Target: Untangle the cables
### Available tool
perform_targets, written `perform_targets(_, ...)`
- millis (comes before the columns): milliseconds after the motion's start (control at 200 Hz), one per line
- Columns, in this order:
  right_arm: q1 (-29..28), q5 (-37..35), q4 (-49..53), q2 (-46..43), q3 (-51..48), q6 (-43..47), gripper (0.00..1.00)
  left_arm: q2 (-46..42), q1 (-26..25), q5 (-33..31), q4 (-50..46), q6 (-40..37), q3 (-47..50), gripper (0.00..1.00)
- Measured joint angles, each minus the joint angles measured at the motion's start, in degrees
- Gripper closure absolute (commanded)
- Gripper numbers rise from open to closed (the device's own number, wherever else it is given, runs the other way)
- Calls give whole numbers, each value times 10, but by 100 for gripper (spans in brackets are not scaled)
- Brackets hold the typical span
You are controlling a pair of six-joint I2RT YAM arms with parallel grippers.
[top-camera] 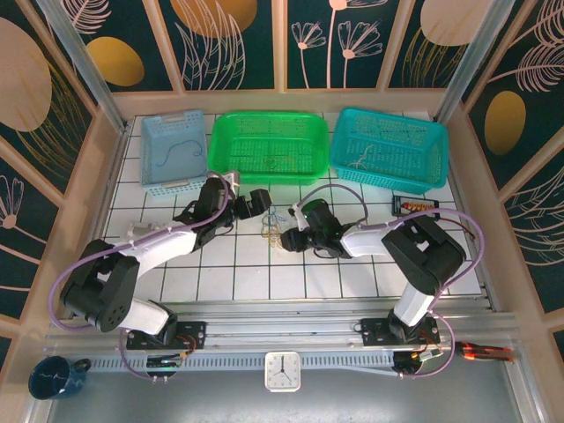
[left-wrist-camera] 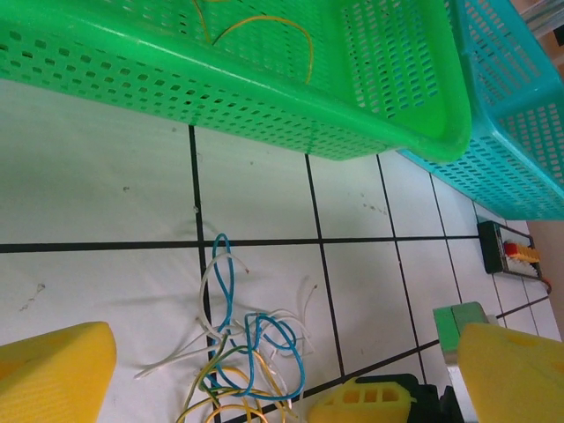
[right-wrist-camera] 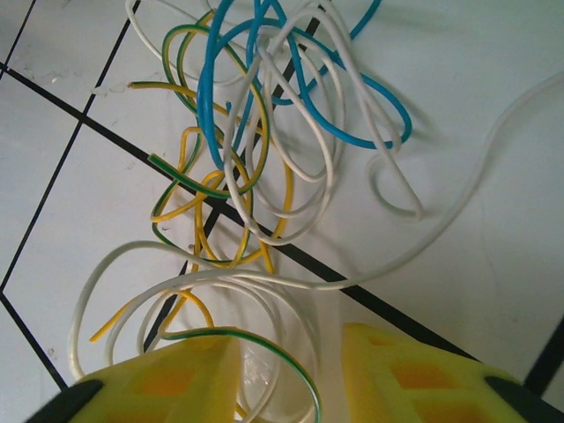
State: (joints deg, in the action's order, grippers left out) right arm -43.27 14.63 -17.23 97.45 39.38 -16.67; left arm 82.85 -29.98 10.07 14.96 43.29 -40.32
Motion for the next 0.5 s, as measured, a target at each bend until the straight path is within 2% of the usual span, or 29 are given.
perform_targets(290,-5,-1,17,-10,5,8,100,0,0,2,11,5,5,1)
perform_targets(500,-10,-17,58,-94,5,12,100,0,0,6,12,3,5,1)
